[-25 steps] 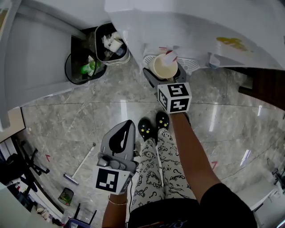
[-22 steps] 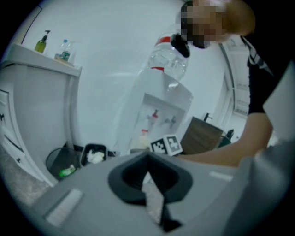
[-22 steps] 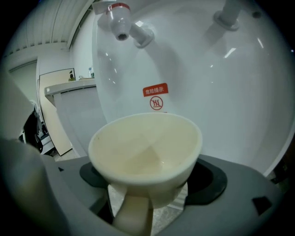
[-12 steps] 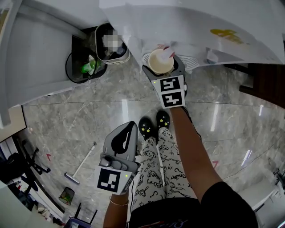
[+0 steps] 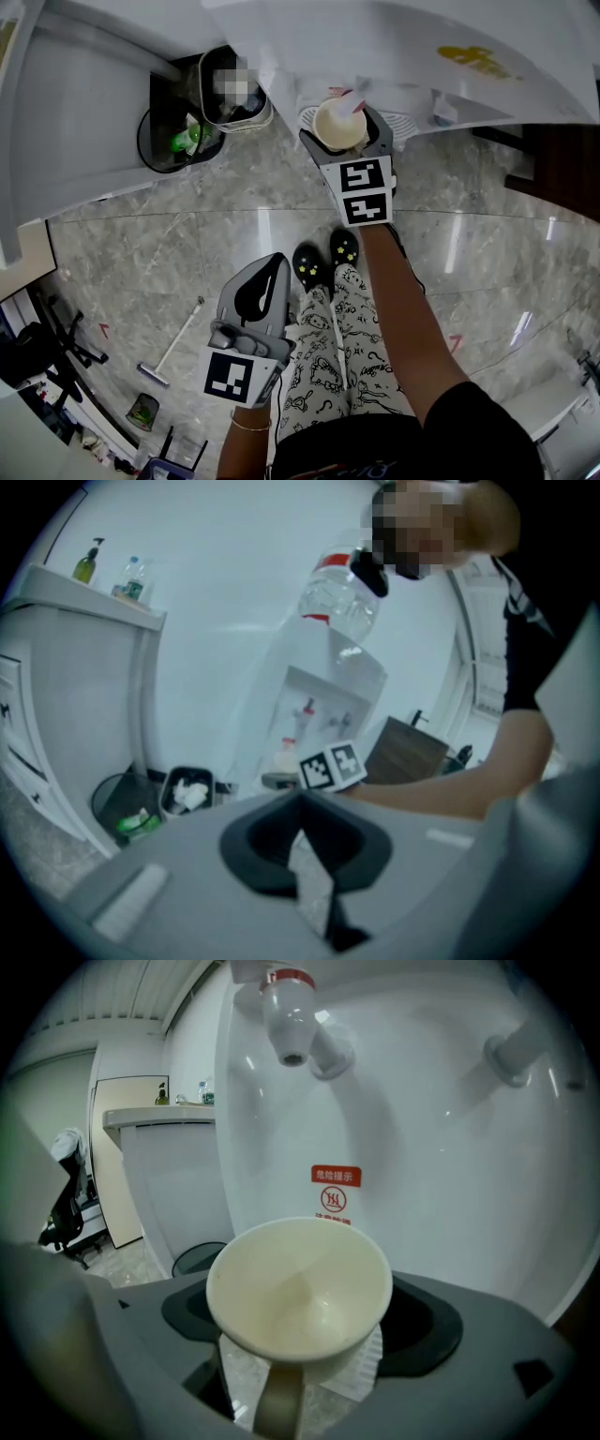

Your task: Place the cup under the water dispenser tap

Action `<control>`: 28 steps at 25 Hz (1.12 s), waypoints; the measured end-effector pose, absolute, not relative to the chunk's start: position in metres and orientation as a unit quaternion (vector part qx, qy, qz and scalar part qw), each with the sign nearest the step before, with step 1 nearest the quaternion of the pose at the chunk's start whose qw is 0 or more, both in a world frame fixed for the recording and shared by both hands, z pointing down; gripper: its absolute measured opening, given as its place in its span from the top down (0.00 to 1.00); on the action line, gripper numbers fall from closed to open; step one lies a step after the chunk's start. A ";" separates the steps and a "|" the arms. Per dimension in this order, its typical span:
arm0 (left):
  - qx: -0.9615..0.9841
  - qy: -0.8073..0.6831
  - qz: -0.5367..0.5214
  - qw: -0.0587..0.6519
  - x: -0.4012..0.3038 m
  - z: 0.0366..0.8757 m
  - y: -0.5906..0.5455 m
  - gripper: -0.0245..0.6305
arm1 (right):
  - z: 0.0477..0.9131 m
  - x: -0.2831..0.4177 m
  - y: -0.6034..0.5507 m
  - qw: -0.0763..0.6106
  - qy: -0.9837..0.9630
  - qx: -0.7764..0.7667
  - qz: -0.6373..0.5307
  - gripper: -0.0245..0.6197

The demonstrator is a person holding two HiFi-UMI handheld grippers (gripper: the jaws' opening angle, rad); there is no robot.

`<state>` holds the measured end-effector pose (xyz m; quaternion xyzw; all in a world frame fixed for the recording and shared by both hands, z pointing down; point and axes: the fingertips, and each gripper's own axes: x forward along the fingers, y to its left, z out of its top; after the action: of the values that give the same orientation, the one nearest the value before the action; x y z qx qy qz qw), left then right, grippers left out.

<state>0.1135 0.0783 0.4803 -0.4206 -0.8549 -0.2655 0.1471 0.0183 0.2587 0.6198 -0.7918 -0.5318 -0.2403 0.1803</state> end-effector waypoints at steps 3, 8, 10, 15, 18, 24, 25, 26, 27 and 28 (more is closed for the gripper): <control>-0.419 -0.857 -0.263 0.147 0.112 0.480 0.077 0.98 | 0.608 0.018 0.256 0.155 -0.533 -0.799 -0.230 0.30; -0.427 -0.855 -0.255 0.150 0.118 0.477 0.078 0.98 | 0.578 0.018 0.241 0.158 -0.546 -0.804 -0.173 0.30; -0.436 -0.853 -0.248 0.148 0.122 0.469 0.079 0.98 | 0.554 0.012 0.223 0.156 -0.564 -0.799 -0.143 0.30; -0.442 -0.860 -0.215 0.141 0.130 0.427 0.082 0.98 | 0.475 0.016 0.159 0.186 -0.526 -0.827 -0.073 0.30; -0.428 -0.873 -0.187 0.139 0.125 0.398 0.084 0.98 | 0.425 0.001 0.134 0.167 -0.519 -0.836 -0.069 0.80; -0.403 -0.891 -0.171 0.121 0.106 0.287 0.076 0.98 | 0.289 -0.020 0.080 0.165 -0.471 -0.863 -0.078 0.94; -0.399 -0.898 -0.150 0.112 0.100 0.263 0.084 0.98 | 0.265 -0.024 0.078 0.154 -0.470 -0.866 -0.075 0.94; -0.392 -0.905 -0.130 0.102 0.093 0.241 0.088 0.98 | 0.244 -0.027 0.074 0.147 -0.471 -0.867 -0.069 0.94; -0.381 -0.913 -0.112 0.093 0.086 0.221 0.087 0.98 | 0.225 -0.030 0.070 0.142 -0.473 -0.867 -0.060 0.94; -0.369 -0.920 -0.097 0.086 0.079 0.204 0.085 0.98 | 0.211 -0.033 0.064 0.140 -0.477 -0.866 -0.050 0.94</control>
<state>0.0789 0.0848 0.2045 -0.3693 -0.9203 -0.0967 0.0858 -0.0332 0.0642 0.2107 -0.8661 -0.4773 -0.0500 0.1398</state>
